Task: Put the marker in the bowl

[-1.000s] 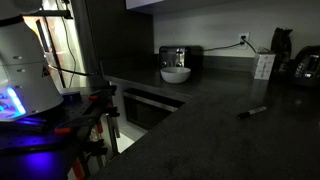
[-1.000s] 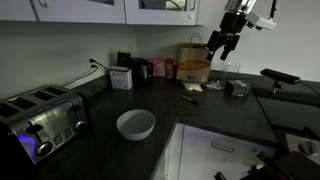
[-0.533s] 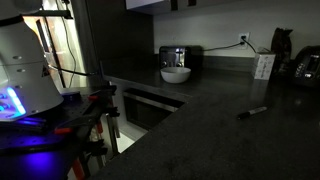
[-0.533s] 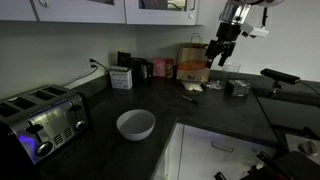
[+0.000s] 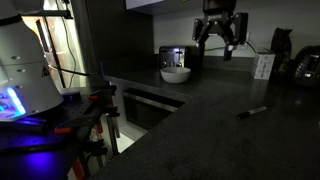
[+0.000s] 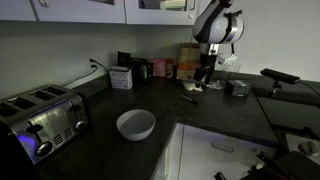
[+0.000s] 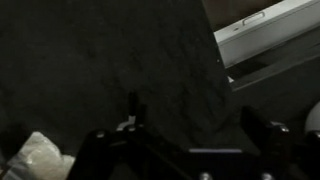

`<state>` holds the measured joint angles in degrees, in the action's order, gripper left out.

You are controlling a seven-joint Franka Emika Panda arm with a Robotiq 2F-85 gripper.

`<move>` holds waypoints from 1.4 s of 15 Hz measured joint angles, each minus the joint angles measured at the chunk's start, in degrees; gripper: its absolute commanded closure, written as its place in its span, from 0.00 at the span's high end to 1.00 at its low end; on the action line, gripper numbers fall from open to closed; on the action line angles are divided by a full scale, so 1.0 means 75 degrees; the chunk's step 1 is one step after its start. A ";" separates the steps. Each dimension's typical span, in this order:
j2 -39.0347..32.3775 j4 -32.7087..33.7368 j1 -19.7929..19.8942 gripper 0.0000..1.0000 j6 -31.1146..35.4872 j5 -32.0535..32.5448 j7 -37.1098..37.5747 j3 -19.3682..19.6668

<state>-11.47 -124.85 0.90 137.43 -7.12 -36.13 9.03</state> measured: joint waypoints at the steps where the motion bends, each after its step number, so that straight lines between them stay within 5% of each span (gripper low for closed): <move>1: -0.0406 0.0302 0.0135 1.00 0.0141 -0.0002 -0.0001 -0.0184; 9: -0.3140 0.2687 0.1340 1.00 0.0740 0.0084 -0.0127 -0.1192; 16: -0.4719 0.4583 0.1466 1.00 0.0653 0.0770 -0.0064 -0.1464; 17: -0.4875 0.4800 0.1446 0.75 0.0618 0.0859 -0.0042 -0.1478; 21: -0.5395 0.5558 0.1429 0.51 0.0299 0.1108 0.0044 -0.1491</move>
<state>-51.93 -83.16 11.62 139.68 1.19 -35.80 -2.15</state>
